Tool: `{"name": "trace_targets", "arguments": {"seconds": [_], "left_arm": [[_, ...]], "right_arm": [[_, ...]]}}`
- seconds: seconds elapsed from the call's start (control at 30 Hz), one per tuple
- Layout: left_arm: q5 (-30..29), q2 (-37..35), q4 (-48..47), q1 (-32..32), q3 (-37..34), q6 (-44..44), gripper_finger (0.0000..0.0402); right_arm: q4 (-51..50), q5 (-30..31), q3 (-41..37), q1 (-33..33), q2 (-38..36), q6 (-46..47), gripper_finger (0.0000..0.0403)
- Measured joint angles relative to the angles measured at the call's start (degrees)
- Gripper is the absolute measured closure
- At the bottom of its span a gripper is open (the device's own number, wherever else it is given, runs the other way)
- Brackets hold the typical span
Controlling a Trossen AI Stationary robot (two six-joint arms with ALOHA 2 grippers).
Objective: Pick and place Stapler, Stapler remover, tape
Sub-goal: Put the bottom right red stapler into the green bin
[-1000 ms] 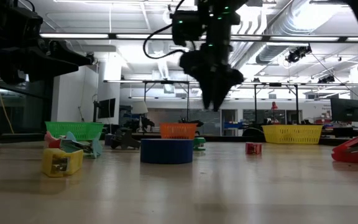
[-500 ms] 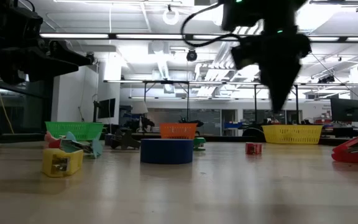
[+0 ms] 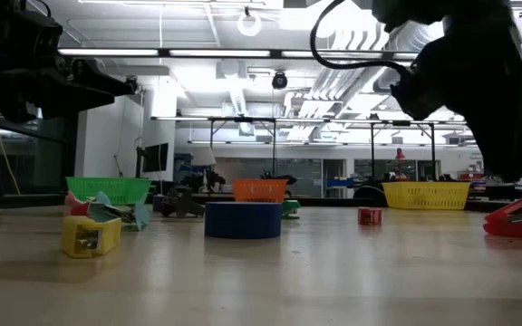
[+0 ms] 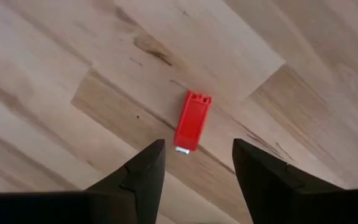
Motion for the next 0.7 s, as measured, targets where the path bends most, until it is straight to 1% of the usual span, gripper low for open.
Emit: {"name": "trace_targets", "arguments": {"seconds": [0.07,0.2,0.37,0.5,0.7], "left_arm": [[0.0,-0.01,0.0,-0.01,0.0,0.0,0.0108],[0.0,-0.01,0.0,0.01,0.0,0.0,0.0108],[0.0,0.01,0.0,-0.01,0.0,0.0,0.0108],[0.0,0.0,0.0,0.01,0.0,0.0,0.0108],[0.0,-0.01,0.0,0.01,0.0,0.0,0.0108]], "right_arm": [[0.08,0.99,0.0,0.29,0.0,2.7,0.0219],[1.68,0.29,0.0,0.43,0.07,6.8,0.0214],[2.07,0.21,0.0,1.8,2.88,11.87,0.0211],[3.62,-0.31,0.0,2.49,5.5,12.74,0.0209],[6.26,-0.69,0.0,3.08,7.32,14.23,0.0199]]}}
